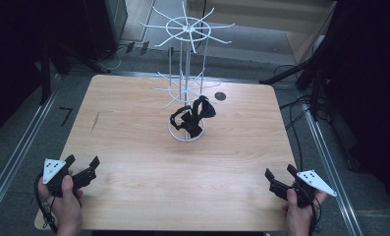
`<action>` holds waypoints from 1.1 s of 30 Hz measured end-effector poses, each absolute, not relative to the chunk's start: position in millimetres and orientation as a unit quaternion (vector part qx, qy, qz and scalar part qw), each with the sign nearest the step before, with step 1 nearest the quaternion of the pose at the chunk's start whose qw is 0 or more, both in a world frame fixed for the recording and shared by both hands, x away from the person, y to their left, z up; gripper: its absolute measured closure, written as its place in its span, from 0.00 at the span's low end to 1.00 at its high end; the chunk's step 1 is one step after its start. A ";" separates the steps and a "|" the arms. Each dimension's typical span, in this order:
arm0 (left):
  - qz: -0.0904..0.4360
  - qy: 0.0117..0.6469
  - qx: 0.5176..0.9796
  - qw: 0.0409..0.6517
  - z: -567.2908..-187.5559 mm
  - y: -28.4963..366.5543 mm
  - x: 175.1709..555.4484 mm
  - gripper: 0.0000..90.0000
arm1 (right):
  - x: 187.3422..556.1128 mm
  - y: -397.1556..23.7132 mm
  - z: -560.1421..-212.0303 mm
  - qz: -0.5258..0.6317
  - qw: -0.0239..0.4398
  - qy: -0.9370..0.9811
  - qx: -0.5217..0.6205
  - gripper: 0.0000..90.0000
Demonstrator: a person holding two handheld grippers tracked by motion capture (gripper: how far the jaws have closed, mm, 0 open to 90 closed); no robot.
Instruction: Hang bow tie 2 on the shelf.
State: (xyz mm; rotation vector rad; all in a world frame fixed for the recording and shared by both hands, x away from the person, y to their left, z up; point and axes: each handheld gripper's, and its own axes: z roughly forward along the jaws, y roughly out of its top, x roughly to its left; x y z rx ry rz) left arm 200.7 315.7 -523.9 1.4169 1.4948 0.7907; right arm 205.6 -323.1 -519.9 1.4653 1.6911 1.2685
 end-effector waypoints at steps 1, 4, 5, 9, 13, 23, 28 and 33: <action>0.320 0.604 0.573 0.451 -523.9 315.7 200.7 0.14 | 204.5 -325.6 -520.1 0.472 0.281 0.631 0.548 0.14; 0.319 0.604 0.574 0.452 -523.9 315.8 200.7 0.14 | 201.5 -332.4 -521.3 0.469 0.285 0.630 0.549 0.14; 0.318 0.604 0.574 0.452 -523.9 316.1 200.7 0.14 | 200.3 -334.2 -521.7 0.468 0.286 0.629 0.552 0.14; 0.318 0.603 0.574 0.453 -523.9 316.0 200.6 0.14 | 195.8 -342.3 -524.0 0.463 0.289 0.627 0.555 0.14; 0.320 0.602 0.575 0.452 -523.9 315.8 200.7 0.14 | 191.5 -353.1 -526.2 0.463 0.289 0.621 0.562 0.14; 0.322 0.599 0.580 0.448 -523.8 314.4 200.7 0.14 | 181.7 -378.8 -532.6 0.456 0.287 0.616 0.574 0.14; 0.323 0.598 0.579 0.449 -523.8 314.2 200.4 0.13 | 180.3 -384.7 -538.8 0.463 0.284 0.611 0.576 0.14; 0.324 0.596 0.579 0.453 -523.8 314.4 199.9 0.12 | 178.8 -384.4 -544.3 0.472 0.276 0.605 0.578 0.15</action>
